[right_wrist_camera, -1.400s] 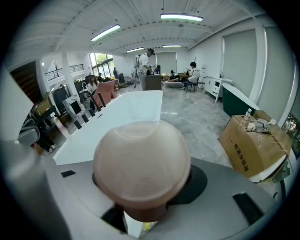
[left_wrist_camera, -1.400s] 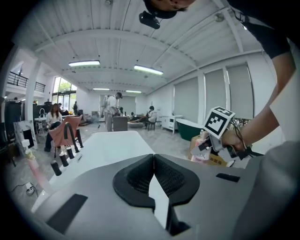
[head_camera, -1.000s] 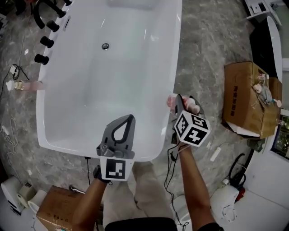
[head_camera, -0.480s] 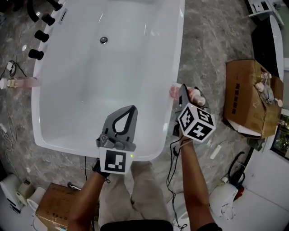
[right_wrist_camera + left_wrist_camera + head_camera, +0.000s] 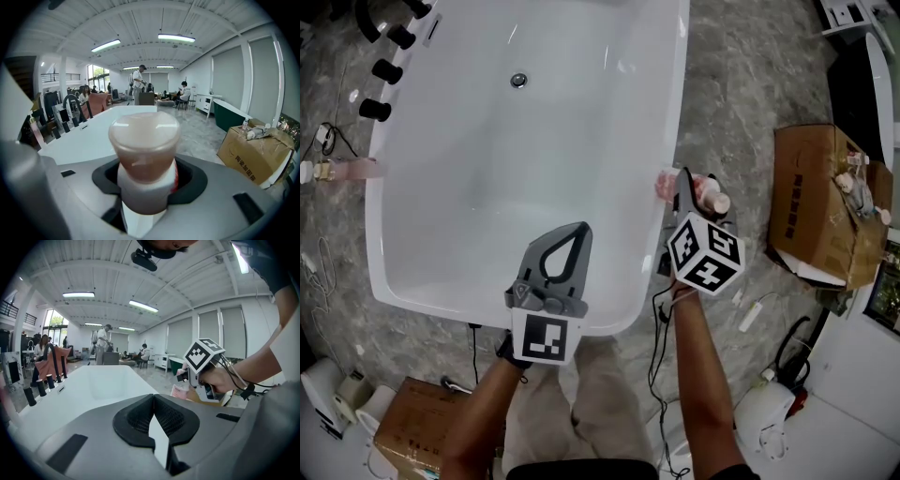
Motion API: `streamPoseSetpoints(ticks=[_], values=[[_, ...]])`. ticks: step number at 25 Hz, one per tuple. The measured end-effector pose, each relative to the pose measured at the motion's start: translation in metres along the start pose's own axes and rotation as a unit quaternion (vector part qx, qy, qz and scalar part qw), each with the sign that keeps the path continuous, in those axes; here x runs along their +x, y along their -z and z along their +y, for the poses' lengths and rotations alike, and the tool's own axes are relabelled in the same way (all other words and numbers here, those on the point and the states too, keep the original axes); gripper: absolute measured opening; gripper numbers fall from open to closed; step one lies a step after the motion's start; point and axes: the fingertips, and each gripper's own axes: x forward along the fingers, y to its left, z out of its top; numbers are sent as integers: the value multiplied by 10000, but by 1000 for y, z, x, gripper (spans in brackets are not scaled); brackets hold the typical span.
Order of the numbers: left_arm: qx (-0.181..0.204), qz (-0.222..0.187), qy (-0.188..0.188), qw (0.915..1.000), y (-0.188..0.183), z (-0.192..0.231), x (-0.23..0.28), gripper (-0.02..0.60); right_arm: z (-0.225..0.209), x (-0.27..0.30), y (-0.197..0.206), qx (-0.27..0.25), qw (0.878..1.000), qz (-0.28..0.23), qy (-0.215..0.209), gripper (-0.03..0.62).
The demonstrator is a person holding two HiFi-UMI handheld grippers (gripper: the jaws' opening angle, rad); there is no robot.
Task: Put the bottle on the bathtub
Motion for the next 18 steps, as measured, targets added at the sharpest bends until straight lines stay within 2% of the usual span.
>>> streamPoseSetpoints(ticks=[3,9,18], values=[[0,8,-5,10000,3,-2,1,18,2,1,-1,-131,9997,-222,-38,215],[-23,12,15,10000,6,-5,0,18,4,0,-4,-597,9932,-989,-167,223],[-70,-9,-61,10000,8,-2,4,18,1,1,3,-1071,9863,-1228,-246,257]])
